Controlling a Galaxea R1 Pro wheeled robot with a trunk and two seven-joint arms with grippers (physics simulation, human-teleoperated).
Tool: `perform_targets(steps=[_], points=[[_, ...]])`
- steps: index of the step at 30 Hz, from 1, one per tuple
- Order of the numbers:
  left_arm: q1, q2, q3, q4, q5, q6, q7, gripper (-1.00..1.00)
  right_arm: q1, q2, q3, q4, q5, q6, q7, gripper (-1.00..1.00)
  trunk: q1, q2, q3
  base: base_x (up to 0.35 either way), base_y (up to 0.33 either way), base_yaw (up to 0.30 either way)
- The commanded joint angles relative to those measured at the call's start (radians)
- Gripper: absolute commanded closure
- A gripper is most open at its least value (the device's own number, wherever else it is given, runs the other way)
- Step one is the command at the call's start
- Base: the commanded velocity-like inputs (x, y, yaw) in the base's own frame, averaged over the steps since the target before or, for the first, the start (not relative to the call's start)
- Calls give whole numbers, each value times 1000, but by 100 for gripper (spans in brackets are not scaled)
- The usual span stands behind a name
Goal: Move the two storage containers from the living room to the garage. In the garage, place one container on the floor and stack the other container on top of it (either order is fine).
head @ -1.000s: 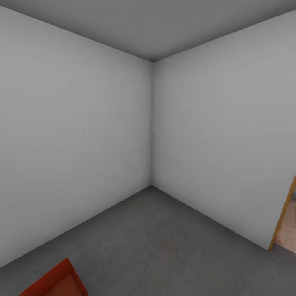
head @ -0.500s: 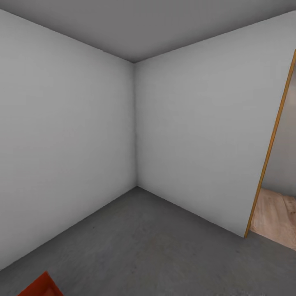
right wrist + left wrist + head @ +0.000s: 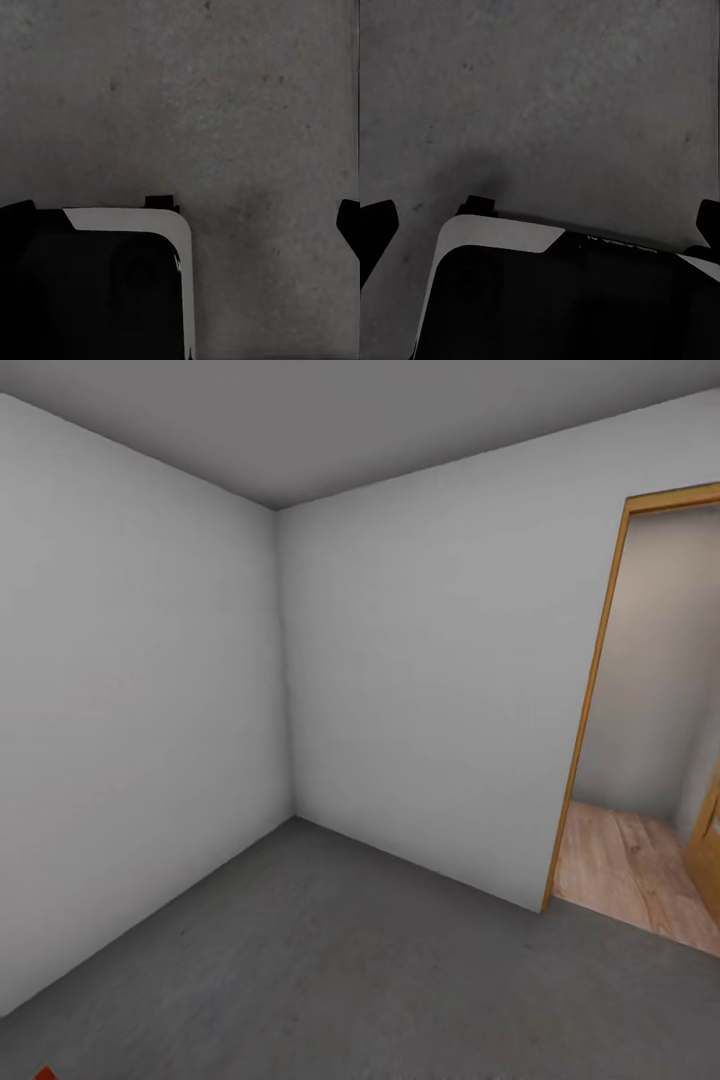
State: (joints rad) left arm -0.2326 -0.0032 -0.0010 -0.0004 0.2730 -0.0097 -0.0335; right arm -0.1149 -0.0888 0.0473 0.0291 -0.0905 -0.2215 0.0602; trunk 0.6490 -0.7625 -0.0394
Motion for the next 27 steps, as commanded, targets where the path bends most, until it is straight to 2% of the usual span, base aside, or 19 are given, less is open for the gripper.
perform_targets(steps=[1,27], points=[[-1,0,-1,0,8,-1,-3,-100,-2,0,5,3,-10,-6,6,-100,0,-1,-2,0,0,-292],[-1,0,-1,0,8,-1,-3,-100,-2,0,5,3,-10,-6,6,-100,0,-1,-2,0,0,-293]])
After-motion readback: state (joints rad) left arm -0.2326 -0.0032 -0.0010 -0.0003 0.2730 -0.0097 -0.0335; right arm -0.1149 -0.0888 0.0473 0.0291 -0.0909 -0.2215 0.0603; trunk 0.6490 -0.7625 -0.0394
